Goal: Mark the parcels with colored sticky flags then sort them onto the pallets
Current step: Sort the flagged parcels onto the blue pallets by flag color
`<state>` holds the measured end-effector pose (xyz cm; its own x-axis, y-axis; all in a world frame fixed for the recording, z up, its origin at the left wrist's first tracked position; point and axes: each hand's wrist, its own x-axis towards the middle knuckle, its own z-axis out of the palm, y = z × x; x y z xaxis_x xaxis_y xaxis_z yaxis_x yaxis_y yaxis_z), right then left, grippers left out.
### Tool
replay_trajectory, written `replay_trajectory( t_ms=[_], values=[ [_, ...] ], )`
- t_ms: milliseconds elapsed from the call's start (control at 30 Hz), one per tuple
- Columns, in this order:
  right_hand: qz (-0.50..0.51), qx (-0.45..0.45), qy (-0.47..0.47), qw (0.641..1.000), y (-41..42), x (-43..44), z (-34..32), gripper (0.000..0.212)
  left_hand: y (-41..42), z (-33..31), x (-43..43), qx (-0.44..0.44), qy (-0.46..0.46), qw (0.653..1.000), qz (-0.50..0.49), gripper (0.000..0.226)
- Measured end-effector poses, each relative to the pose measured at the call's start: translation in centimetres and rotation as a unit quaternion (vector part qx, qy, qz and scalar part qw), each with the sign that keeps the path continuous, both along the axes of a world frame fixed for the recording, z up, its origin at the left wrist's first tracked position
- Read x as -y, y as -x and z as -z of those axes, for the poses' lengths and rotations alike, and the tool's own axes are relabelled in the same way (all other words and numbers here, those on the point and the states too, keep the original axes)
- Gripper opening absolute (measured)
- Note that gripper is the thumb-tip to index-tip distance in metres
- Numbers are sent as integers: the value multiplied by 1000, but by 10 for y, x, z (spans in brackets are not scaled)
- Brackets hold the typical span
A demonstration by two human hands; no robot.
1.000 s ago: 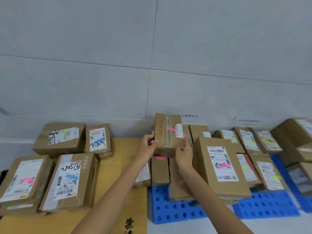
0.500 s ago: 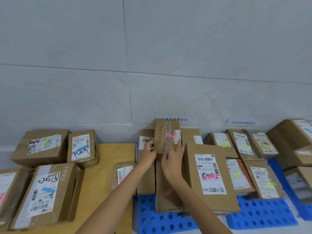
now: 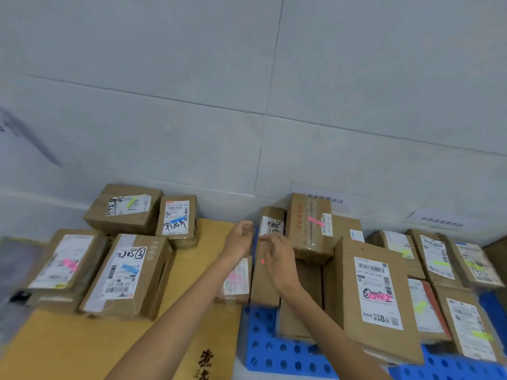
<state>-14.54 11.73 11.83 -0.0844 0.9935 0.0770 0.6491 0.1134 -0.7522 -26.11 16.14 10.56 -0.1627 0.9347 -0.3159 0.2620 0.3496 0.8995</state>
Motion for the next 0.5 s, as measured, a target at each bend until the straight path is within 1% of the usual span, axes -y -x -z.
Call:
replay_trajectory(
  t_ms=[67, 133, 233, 267, 333, 400, 467, 500],
  values=[
    [-35, -4, 25, 999, 27, 5, 4, 30, 47, 1, 21, -22, -23, 999, -38, 33],
    [-78, -19, 56, 995, 57, 14, 10, 31, 97, 7, 46, -64, -37, 994, -83, 28],
    [-153, -21, 157, 975, 109, 30, 21, 32, 169, 24, 86, -161, -48, 972, -166, 21],
    [-178, -19, 188, 966, 127, 35, 24, 33, 191, 33, 99, -198, -36, 964, -176, 22],
    [-215, -25, 246, 945, 158, 45, 27, 37, 225, 52, 122, -255, 13, 955, -152, 26],
    [-234, -44, 306, 922, 183, 55, 29, 42, 244, 70, 143, -325, 54, 939, -102, 31],
    [-238, -65, 352, 903, 201, 62, 35, 48, 250, 84, 158, -384, 66, 919, -56, 42],
    [-236, -68, 367, 897, 208, 65, 41, 51, 250, 88, 162, -397, 70, 914, -45, 47]
  ],
)
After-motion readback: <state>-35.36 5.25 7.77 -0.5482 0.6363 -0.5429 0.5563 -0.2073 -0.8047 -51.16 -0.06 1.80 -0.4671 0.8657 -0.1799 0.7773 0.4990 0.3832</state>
